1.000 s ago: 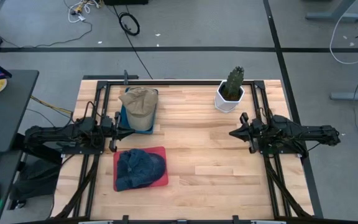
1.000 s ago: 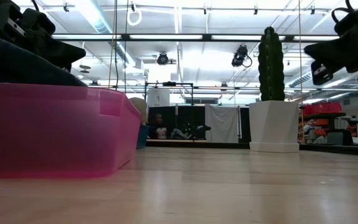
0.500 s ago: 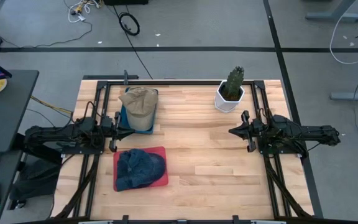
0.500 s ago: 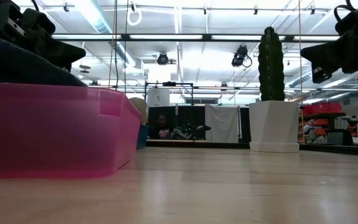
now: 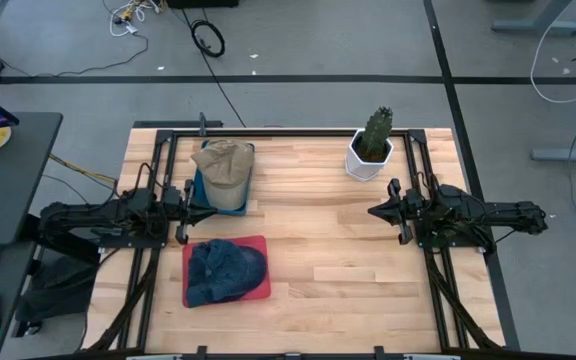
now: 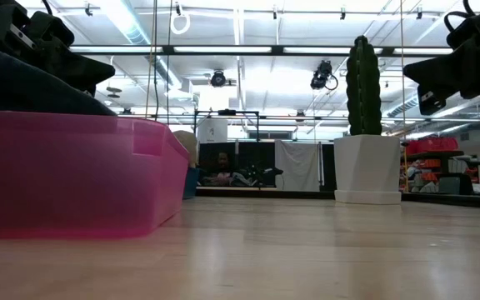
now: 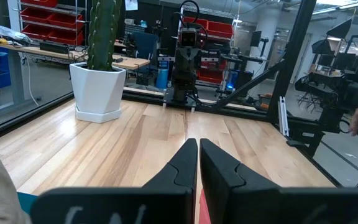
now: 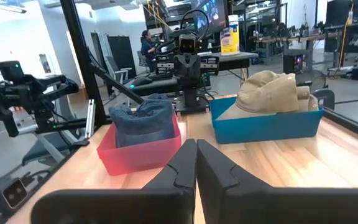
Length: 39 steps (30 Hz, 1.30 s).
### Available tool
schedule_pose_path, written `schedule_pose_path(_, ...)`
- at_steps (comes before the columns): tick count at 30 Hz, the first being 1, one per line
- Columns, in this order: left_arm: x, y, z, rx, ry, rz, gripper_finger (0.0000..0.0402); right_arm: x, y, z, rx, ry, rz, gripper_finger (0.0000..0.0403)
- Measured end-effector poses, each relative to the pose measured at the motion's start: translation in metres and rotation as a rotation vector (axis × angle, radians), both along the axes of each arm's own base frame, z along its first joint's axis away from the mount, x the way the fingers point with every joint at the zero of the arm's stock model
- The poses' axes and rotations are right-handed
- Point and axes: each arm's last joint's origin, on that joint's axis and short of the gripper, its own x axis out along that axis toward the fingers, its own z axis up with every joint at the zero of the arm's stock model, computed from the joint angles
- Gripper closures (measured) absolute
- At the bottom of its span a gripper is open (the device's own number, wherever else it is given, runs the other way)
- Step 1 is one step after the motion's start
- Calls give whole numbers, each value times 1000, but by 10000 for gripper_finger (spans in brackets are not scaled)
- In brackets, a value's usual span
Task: Pick & Place hat
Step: Return to Home Position
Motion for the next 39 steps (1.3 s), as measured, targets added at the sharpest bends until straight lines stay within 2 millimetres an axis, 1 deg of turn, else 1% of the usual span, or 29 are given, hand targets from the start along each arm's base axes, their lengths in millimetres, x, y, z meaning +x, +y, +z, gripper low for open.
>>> schedule_pose_path(39, 0, 0, 0, 0, 0, 0, 381, 0, 0, 0, 12, 0, 0, 385)
